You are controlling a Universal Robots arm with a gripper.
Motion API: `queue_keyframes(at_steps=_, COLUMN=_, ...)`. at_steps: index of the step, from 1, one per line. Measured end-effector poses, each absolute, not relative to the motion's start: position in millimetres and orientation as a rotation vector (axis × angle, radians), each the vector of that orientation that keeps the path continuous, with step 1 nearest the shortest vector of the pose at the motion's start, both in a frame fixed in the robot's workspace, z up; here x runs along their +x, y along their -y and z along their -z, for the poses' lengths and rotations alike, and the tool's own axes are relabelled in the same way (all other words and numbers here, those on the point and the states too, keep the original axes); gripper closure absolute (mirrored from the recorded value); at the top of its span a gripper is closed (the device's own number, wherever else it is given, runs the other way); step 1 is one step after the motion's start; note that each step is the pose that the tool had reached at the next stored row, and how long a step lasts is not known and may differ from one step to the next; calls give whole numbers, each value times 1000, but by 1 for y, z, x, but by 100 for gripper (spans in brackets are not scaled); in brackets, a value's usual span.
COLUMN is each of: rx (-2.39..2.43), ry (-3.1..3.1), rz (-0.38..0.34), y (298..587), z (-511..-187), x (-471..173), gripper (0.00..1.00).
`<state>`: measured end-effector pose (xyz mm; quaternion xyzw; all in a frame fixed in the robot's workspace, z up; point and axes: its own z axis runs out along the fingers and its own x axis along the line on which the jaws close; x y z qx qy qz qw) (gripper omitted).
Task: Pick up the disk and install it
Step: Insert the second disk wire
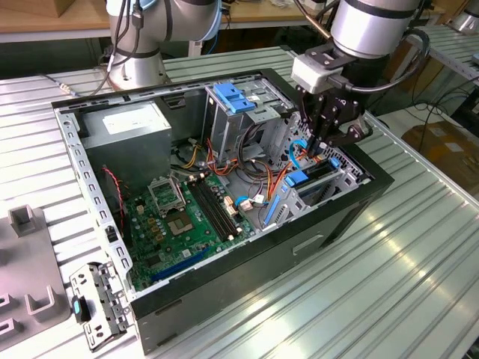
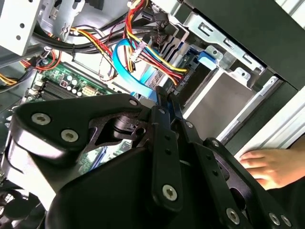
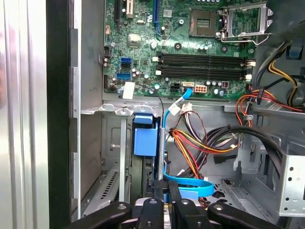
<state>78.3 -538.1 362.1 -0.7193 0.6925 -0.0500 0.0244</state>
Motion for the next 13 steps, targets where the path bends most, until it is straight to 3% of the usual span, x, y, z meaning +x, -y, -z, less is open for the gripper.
queue_keyframes(at_steps=8, rx=-2198, ry=-2110, rz=191, y=544, z=-359, x=71, gripper=84)
queue_keyframes(at_steps=13, rx=-2178, ry=-2096, rz=167, y=553, z=-356, x=70, gripper=84)
